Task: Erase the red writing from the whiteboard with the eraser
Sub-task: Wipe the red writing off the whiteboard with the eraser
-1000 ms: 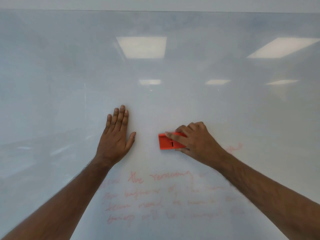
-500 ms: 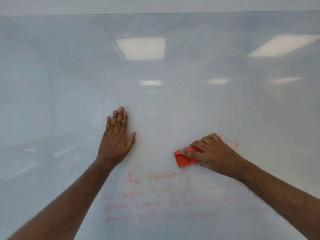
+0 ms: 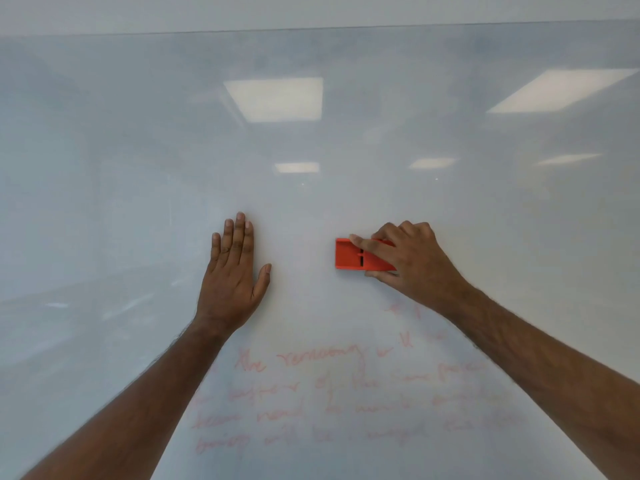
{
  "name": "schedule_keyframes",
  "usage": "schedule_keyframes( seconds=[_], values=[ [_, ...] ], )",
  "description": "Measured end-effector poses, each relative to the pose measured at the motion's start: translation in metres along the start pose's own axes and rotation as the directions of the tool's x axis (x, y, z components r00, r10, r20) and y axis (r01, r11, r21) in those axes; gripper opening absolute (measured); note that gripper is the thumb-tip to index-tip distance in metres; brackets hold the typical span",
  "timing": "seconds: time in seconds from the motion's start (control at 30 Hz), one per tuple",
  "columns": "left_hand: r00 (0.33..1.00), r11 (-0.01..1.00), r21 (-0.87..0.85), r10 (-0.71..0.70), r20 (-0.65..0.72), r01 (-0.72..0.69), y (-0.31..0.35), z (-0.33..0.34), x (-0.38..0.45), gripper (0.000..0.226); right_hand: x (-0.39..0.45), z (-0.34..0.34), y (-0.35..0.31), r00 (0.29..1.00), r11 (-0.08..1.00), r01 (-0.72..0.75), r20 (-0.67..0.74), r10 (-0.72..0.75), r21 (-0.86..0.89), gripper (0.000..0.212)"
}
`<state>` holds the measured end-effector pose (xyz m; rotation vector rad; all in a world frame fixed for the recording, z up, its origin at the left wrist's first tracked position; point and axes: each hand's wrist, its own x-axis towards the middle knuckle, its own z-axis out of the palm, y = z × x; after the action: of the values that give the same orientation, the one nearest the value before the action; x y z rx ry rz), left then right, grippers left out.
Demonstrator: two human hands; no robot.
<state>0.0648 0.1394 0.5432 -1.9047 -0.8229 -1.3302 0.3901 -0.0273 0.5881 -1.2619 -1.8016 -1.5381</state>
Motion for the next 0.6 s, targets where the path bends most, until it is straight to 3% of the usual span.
schedule_keyframes(
  seconds=[0.33, 0.6],
  values=[
    [1.000, 1.000, 0.004, -0.003, 0.012, 0.003, 0.010, 0.002, -0.002, 0.079, -0.067, 0.013, -0.018, 0.958, 0.962, 0.272, 0.096, -0.270, -0.005, 0.054],
    [0.998, 0.998, 0.026, 0.054, 0.045, -0.055, 0.021, 0.000, 0.000, 0.079, -0.091, 0.000, 0.015, 0.961, 0.968, 0.250, 0.124, -0.245, -0.026, 0.065]
  ],
)
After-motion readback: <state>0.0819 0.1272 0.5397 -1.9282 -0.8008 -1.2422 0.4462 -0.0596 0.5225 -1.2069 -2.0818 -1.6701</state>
